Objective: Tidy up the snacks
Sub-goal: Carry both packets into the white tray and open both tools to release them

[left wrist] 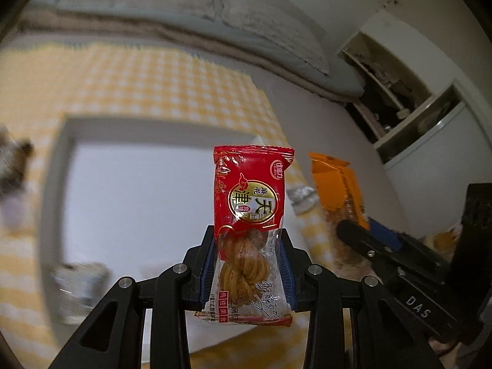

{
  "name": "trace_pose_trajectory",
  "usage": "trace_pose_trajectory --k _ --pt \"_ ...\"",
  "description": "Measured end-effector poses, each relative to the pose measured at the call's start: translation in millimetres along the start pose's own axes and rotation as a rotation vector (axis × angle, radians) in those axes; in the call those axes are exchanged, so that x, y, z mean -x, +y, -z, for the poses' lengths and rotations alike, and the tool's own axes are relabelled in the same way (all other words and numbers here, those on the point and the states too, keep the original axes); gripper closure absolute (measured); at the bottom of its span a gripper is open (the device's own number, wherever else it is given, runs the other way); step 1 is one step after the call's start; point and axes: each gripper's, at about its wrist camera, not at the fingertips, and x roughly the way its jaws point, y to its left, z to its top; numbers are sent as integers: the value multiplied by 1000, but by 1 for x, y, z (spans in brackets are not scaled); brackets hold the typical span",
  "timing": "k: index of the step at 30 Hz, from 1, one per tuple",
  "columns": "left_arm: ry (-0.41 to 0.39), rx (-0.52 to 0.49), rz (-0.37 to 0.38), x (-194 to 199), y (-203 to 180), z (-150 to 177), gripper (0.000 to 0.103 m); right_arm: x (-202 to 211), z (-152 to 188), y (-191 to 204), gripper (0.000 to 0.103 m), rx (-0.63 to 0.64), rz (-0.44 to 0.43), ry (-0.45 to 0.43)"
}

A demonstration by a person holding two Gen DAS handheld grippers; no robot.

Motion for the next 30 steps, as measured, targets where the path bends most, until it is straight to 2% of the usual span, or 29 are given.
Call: trace_pose_trajectory --k 4,8,11,19,25,28,30 --pt "55 112 79 -44 20 2 67 -16 7 -14 68 -10 7 40" --pt "96 177 103 -79 39 3 67 -29 13 -24 68 -24 5 70" --pt "113 203 86 -99 47 -4 66 -40 14 -27 68 -37 -5 95" --pt "113 218 -76 -123 65 -25 65 -70 18 -17 68 -26 -32 159" --pt "101 207 -71 -135 67 -39 56 -81 20 -7 67 -17 -53 175" --pt "108 204 -66 -136 69 -45 56 -82 18 -7 64 -31 -62 177" --pt "111 189 -72 -132 64 -37 57 -81 18 -8 64 -39 -54 181"
